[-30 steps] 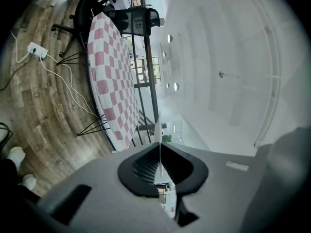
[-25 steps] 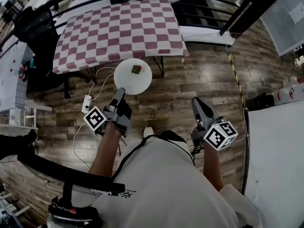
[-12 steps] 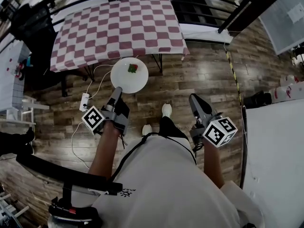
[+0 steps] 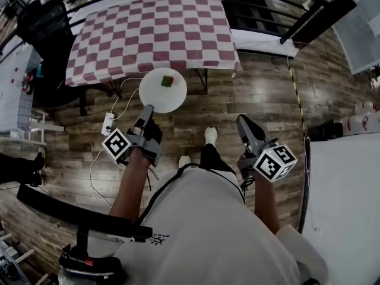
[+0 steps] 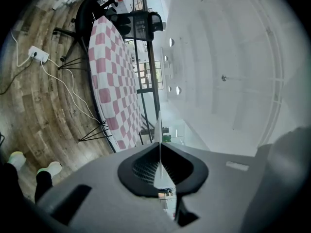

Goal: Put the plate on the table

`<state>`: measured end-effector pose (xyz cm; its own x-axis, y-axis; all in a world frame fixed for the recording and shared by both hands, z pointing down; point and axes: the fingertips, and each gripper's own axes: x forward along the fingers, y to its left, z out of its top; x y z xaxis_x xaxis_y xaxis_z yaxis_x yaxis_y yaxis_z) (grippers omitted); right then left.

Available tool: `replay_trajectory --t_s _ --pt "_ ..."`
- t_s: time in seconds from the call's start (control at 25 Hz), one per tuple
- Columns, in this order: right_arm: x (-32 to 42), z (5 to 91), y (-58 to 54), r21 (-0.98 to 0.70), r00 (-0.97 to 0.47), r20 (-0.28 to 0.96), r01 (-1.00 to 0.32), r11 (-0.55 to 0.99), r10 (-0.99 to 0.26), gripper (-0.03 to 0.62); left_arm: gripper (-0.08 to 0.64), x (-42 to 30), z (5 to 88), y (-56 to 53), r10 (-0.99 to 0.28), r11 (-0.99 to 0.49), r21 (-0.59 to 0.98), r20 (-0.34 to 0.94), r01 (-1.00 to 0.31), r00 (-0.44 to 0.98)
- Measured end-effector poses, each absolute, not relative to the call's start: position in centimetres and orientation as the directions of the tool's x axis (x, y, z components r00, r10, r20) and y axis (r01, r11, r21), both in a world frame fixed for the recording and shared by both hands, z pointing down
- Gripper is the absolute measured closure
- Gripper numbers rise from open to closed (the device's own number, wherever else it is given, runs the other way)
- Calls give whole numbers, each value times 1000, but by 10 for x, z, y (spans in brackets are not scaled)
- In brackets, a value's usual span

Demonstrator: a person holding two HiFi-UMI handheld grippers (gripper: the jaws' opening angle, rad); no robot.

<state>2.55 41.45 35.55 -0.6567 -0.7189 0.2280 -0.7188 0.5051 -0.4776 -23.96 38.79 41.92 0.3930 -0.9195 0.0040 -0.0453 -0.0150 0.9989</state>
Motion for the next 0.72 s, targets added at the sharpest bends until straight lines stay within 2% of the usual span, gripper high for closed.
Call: replay_trajectory --t_s 0.72 --pt "74 360 297 -510 -668 225 -701 498 -709 584 543 -186 414 274 -921 -4 998 20 -62 390"
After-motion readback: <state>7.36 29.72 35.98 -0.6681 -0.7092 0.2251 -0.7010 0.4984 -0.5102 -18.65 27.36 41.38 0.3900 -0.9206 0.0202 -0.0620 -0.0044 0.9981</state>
